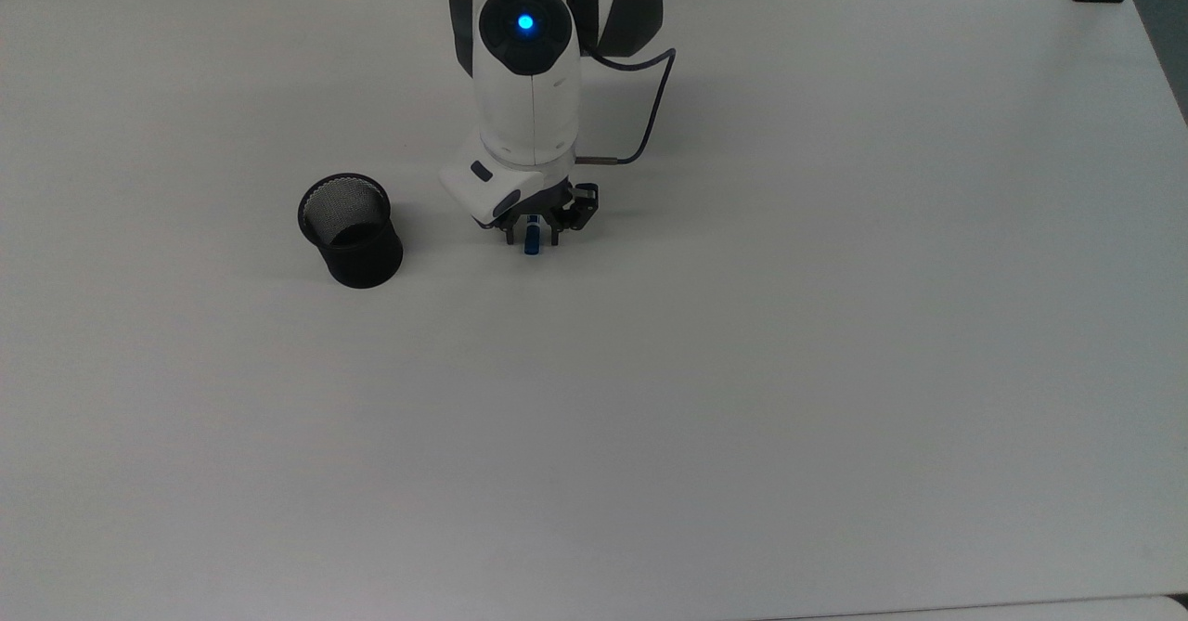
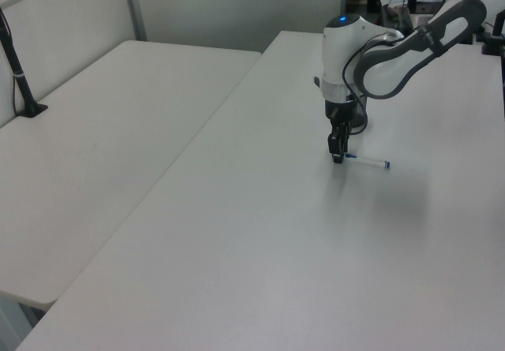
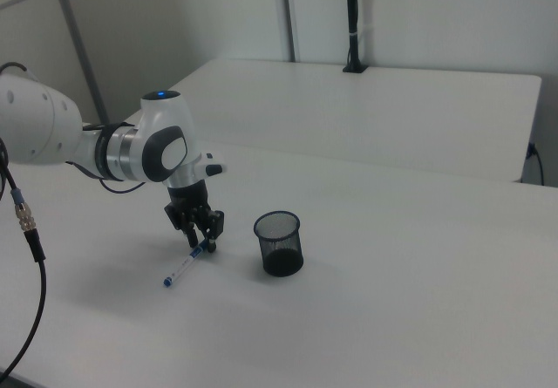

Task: Insert the marker
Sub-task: 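Close the gripper on the marker and lift it, then carry the held marker over the black mesh cup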

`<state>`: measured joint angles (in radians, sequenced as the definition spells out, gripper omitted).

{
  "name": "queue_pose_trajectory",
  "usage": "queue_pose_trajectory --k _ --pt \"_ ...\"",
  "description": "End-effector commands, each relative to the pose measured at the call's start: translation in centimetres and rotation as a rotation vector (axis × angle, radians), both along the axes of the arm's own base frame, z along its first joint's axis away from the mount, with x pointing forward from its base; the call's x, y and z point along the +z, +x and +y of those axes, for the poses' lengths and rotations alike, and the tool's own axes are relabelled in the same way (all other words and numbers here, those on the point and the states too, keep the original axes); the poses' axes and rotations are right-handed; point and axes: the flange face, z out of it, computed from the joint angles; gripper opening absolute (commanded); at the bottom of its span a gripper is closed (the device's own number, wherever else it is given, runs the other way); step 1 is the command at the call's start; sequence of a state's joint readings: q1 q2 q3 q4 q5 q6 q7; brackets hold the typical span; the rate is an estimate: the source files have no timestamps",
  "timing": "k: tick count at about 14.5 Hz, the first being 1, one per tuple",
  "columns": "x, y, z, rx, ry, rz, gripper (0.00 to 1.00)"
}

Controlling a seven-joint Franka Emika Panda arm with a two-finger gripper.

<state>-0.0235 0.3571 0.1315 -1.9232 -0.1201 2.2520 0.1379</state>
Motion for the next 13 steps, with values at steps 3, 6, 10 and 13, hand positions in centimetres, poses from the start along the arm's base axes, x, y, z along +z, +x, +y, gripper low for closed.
queue_pose_trajectory --k 3,6,10,13 --pt "1.1 0.2 0.1 -0.011 -0.011 -0.038 0.04" --pt "1.4 0.1 -0.1 -0.014 -0.012 -0.036 0.00" --pt "10.0 0.4 -2.8 -0.069 -0.006 -0.175 0.00" --pt "17.0 -0.8 -6.4 -0.149 0.034 -0.289 0.00"
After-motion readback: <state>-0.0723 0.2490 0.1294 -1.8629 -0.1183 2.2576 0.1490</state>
